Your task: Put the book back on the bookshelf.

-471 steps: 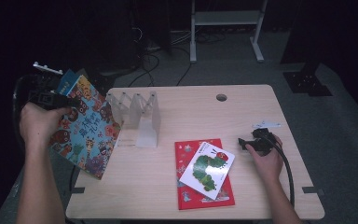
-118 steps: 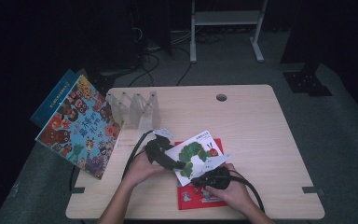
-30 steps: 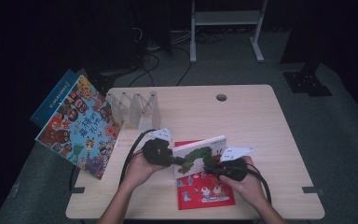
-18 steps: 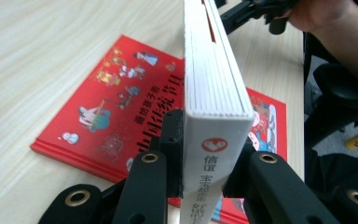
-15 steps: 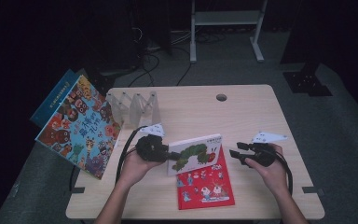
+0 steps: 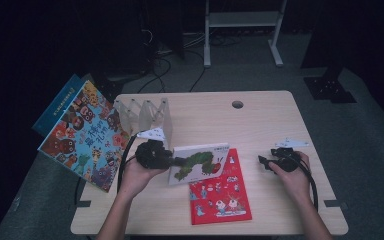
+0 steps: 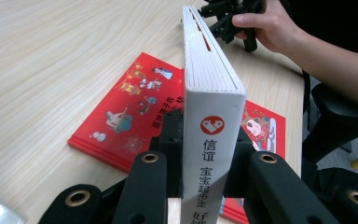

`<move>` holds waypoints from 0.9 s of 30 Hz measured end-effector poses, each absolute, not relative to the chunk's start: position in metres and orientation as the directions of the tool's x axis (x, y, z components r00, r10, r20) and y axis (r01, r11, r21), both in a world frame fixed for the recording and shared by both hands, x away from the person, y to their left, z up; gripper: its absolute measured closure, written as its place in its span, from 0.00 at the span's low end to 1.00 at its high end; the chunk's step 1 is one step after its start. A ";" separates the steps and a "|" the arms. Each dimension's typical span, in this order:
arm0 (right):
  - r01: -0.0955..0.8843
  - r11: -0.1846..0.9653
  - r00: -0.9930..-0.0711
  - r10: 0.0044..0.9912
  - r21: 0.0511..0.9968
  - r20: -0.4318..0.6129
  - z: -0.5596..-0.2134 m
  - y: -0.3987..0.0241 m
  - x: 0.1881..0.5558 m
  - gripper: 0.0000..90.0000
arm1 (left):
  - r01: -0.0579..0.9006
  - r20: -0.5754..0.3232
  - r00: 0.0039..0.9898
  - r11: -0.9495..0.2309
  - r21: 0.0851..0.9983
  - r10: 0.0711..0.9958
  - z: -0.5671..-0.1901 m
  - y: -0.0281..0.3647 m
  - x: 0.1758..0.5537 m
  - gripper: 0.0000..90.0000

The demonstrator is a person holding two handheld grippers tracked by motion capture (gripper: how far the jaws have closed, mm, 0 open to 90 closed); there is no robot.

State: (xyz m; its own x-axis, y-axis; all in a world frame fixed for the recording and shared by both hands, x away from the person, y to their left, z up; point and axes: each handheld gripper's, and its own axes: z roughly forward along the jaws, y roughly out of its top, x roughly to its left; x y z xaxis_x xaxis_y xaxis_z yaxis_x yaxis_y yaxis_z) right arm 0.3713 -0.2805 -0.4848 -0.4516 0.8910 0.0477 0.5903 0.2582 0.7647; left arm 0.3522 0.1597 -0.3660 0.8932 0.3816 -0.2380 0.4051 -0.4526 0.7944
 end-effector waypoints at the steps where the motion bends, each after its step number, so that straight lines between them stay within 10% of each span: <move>1: 0.593 0.261 -0.448 0.893 0.762 0.043 -0.485 -0.281 0.372 0.39 | 0.406 -0.235 0.892 -0.455 0.792 0.386 -0.365 0.162 0.352 0.83; 27: 0.597 0.277 -0.432 0.902 0.753 0.011 -0.485 -0.279 0.373 0.32 | 0.456 -0.229 0.830 -0.384 0.802 0.508 -0.342 0.239 0.330 0.83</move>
